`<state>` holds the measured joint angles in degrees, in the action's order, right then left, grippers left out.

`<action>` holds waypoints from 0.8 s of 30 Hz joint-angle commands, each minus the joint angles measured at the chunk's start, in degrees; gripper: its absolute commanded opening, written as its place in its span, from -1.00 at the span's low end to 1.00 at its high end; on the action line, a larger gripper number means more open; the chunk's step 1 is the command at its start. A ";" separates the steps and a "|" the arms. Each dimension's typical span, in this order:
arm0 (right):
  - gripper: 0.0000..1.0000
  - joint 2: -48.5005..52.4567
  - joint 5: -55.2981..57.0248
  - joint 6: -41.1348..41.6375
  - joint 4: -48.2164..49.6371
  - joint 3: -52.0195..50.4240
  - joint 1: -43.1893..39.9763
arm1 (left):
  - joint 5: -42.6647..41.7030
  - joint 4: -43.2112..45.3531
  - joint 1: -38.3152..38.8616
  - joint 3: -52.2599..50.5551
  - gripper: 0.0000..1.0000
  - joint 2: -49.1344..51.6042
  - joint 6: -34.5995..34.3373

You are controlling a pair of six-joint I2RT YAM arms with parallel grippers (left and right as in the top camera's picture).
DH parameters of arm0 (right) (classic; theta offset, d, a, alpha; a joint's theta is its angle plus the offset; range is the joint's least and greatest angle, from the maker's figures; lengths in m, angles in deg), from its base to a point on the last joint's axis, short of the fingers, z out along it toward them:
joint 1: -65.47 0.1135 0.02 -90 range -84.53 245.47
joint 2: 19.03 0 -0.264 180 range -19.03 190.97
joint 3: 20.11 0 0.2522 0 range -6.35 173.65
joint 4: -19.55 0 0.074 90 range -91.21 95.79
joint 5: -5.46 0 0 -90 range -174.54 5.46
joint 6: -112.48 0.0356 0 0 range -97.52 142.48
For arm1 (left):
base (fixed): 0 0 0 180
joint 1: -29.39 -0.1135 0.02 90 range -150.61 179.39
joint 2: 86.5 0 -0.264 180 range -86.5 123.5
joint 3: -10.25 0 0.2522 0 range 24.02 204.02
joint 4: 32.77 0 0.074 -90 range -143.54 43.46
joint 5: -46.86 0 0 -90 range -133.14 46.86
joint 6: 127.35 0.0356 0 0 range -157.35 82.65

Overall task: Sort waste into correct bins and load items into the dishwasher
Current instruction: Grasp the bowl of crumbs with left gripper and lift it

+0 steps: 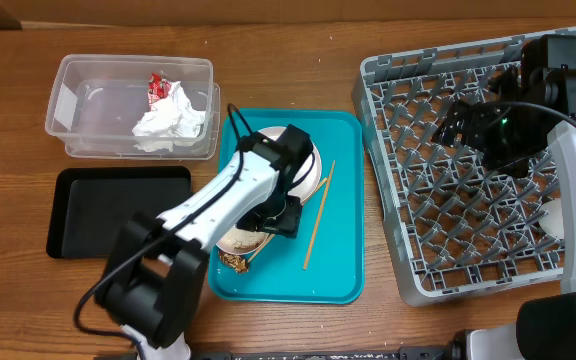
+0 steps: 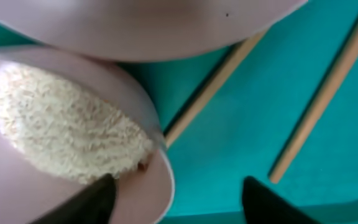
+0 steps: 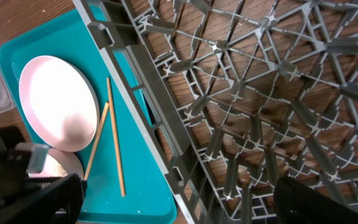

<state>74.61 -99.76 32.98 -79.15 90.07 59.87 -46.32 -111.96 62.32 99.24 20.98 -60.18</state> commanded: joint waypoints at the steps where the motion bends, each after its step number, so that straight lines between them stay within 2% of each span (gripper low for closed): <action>1: 1.00 0.00 -0.48 -0.24 0.15 0.28 -0.13 | 2.36 1.44 0.20 -0.61 -0.13 2.40 -0.59; 5: 1.00 0.00 -0.48 -0.24 0.09 0.28 -0.13 | 3.41 2.99 0.20 -0.61 -0.51 2.49 -0.61; 7: 1.00 0.00 -0.48 -0.24 -0.02 0.28 -0.13 | 3.69 3.21 0.20 -0.61 -0.60 2.56 -0.61; 9: 1.00 0.00 -0.48 -0.24 -0.09 0.28 -0.13 | 3.82 3.80 0.22 -0.61 -0.78 2.56 -0.61; 12: 1.00 0.00 -0.48 -0.24 -0.07 0.28 -0.13 | 4.37 4.24 0.20 -0.61 -0.92 2.56 -1.09; 18: 1.00 0.00 -0.48 -0.24 -0.24 0.28 -0.13 | 6.82 1.68 0.20 1.16 -0.92 2.27 -2.08; 24: 1.00 0.00 -0.46 -0.26 -0.26 0.28 -0.13 | 7.93 -1.42 -0.57 5.51 -0.92 -3.65 -2.05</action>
<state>74.61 -99.76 32.98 -79.50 90.07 59.87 -40.73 -112.05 62.38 101.29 22.69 -61.28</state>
